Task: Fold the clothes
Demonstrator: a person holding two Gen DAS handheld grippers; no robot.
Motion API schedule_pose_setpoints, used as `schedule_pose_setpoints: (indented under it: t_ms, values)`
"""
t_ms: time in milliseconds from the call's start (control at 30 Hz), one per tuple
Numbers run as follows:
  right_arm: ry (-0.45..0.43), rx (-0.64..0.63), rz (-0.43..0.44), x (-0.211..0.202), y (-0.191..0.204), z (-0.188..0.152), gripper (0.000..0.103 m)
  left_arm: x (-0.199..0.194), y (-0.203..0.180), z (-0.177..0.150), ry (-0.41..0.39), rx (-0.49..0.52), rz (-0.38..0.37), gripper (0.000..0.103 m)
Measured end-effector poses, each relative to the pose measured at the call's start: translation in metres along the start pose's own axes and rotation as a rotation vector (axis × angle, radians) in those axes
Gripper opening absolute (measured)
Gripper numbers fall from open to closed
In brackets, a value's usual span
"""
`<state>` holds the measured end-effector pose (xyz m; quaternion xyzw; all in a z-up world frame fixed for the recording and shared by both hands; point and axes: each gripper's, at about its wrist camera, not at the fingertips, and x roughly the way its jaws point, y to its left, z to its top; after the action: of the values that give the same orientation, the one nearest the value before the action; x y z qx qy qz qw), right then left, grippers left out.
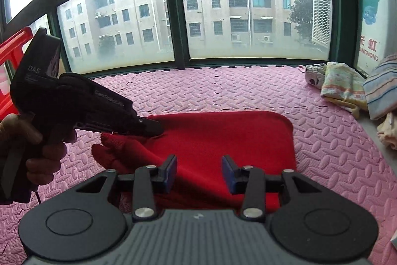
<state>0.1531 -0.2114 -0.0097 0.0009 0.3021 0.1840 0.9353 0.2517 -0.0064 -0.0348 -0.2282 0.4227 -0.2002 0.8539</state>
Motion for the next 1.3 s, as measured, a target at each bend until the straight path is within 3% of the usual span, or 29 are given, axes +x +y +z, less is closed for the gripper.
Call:
schedule_pose_setpoints:
  t_ms: [133,300,467,600,667,733,800,867,1100,1300]
  values:
    - [0.011,0.001,0.043,0.017,0.023,0.001,0.041,0.000,0.000,-0.001,-0.002,0.003,0.003,0.008]
    - [0.062,-0.096,0.018,0.035,0.046,-0.020,0.040,0.000,0.000,-0.002,0.000,0.000,0.009,0.008]
    - [0.054,-0.190,-0.021,0.033,0.060,-0.029,0.040,-0.001,-0.002,-0.002,0.001,0.008,0.015,0.008]
    - [0.038,-0.157,0.000,0.018,0.053,-0.020,0.040,-0.006,-0.003,-0.001,-0.001,-0.005,0.005,0.008]
    - [0.030,-0.137,0.000,0.011,0.049,-0.016,0.040,-0.012,-0.005,-0.002,-0.007,-0.007,0.000,0.013]
    - [0.017,-0.117,-0.002,-0.002,0.043,-0.010,0.044,-0.019,-0.010,-0.003,-0.020,-0.001,-0.003,0.029]
    - [0.010,-0.103,-0.013,-0.010,0.039,-0.007,0.055,-0.028,-0.018,-0.005,-0.042,0.026,0.014,0.043]
    - [0.007,-0.084,-0.023,-0.016,0.034,-0.006,0.059,-0.036,-0.024,-0.008,-0.055,0.054,0.041,0.049]
    - [-0.010,-0.017,-0.042,-0.034,0.026,-0.007,0.085,-0.071,-0.032,-0.027,-0.090,0.126,0.119,0.071]
    - [-0.021,0.020,-0.043,-0.049,0.032,-0.016,0.098,-0.103,-0.033,-0.049,-0.134,0.149,0.152,0.084]
